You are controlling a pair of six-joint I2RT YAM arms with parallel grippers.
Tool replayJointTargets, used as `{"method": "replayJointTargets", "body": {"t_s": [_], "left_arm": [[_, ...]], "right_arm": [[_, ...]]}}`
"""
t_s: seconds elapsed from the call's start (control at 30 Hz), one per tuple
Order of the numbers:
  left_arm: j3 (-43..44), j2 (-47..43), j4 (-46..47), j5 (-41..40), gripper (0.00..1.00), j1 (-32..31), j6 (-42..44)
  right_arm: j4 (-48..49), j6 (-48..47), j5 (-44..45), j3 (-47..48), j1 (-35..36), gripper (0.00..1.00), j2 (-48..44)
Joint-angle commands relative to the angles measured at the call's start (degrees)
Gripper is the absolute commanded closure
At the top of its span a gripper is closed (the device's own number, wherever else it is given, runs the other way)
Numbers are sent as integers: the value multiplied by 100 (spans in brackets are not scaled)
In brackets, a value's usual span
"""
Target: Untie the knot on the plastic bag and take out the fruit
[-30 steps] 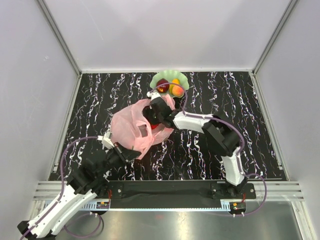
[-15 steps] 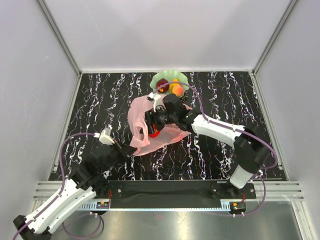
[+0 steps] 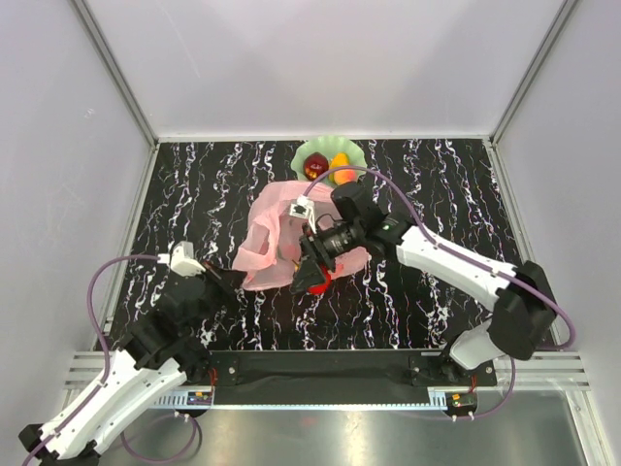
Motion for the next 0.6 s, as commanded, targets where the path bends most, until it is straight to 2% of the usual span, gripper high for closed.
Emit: {"method": "replayJointTargets", "body": {"t_s": [0.0, 0.07, 0.13, 0.17, 0.23, 0.33, 0.37, 0.47, 0.57], "left_arm": [[201, 154, -243, -408, 100, 13, 135], [166, 111, -418, -320, 100, 4, 56], [104, -247, -507, -302, 100, 12, -6], [121, -450, -699, -363, 100, 13, -50], [191, -793, -1137, -468, 100, 13, -76], [612, -1225, -1858, -671, 100, 13, -33], [735, -1234, -2035, -697, 100, 4, -41], [1017, -1103, -2133, -277, 100, -14, -32], [1367, -761, -2483, -362, 100, -14, -120]], "right_arm": [[63, -119, -2045, 204, -12, 84, -557], [485, 58, -2624, 265, -12, 87, -688], [1176, 602, -2838, 380, -12, 96, -750], [1363, 778, -2769, 519, -20, 100, -759], [1340, 903, -2392, 756, -47, 100, -733], [840, 806, -1102, 1415, -187, 100, -550], [785, 832, -428, 1696, -361, 100, -479], [811, 1139, 742, 2127, -914, 100, -250], [1091, 1473, 1737, 2305, -1355, 100, -83]]}}
